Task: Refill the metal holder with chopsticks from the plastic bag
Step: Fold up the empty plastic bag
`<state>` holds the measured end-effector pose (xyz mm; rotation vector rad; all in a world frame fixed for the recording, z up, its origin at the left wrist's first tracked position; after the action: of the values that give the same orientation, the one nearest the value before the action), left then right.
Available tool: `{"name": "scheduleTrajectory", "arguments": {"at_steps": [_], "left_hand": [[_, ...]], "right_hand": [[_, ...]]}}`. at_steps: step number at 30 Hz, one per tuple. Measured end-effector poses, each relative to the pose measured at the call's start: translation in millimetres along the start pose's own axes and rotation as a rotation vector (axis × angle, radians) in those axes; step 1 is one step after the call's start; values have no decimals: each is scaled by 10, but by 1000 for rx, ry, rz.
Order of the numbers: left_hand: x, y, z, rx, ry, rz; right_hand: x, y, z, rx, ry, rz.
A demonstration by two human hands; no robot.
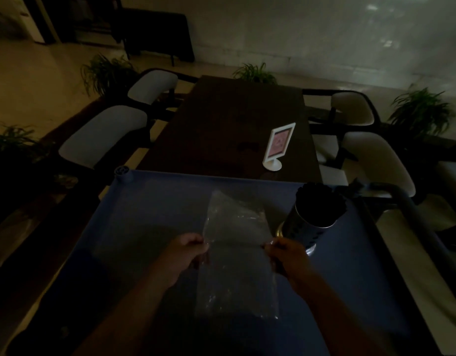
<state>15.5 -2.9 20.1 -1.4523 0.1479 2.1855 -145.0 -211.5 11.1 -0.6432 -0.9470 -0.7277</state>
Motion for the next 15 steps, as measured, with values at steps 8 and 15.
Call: {"name": "scheduleTrajectory", "arguments": {"at_steps": [8, 15], "left_hand": [[-249, 79, 108, 91, 175, 105], [-362, 126, 151, 143, 62, 494]], "right_hand": [[334, -182, 47, 38, -80, -272], [588, -237, 185, 209, -61, -516]]}}
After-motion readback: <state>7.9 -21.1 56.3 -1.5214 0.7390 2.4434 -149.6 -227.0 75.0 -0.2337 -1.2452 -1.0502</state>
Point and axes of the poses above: each hand's wrist, its own z-axis away from the middle knuckle, its own y-axis out of the palm, x = y × z, the point moved 1 cm from there along -z, towards the middle knuckle, and after that the axes turned 15 degrees about -x, right-handed, at the moved point
